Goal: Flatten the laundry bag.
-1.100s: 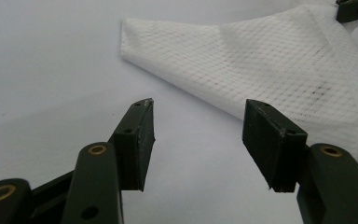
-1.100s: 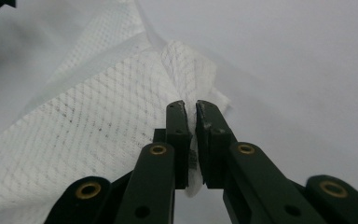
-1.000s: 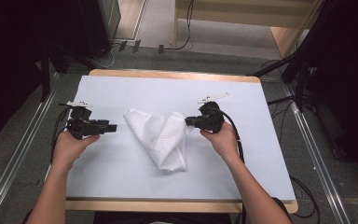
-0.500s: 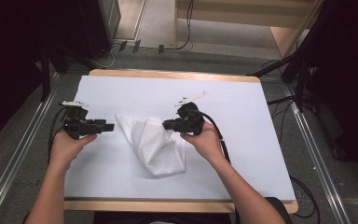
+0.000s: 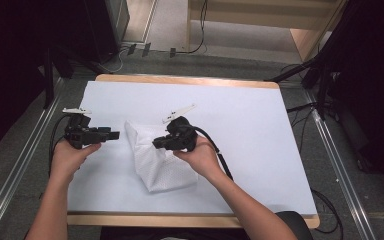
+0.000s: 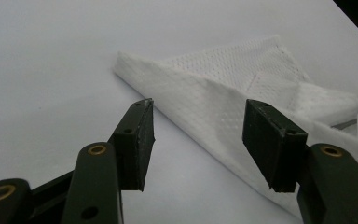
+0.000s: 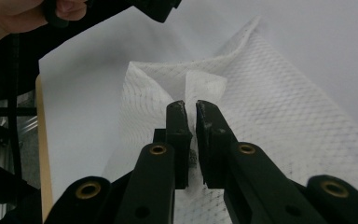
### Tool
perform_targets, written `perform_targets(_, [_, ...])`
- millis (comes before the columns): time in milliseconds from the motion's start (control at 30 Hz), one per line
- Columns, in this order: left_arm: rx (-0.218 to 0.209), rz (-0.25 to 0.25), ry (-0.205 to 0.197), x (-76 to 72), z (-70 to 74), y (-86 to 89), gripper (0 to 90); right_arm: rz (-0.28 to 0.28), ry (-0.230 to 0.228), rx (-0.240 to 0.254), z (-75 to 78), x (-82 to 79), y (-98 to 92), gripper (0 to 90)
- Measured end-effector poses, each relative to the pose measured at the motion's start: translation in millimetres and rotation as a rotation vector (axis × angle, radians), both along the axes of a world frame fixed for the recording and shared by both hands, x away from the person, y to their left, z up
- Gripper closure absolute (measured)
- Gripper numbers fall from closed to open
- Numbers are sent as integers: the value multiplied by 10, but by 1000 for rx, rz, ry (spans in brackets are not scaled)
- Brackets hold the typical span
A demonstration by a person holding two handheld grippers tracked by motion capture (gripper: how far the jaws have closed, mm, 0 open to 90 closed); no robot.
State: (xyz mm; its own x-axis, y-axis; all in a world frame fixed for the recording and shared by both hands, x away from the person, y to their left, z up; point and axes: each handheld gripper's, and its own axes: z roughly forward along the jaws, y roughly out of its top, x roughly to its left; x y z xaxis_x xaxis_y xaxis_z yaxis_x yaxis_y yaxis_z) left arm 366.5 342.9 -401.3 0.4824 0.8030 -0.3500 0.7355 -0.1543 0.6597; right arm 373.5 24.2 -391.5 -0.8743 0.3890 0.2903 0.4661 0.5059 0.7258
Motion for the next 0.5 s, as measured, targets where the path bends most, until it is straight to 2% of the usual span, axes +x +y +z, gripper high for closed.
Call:
perform_targets(233, [0,2,-4,-2,1,15,443,53,7,-15,-61,-82,238,855])
perform_targets(500, [2,-3,2,4,-10,8,441,109,12,-28,-137,-163,419,847])
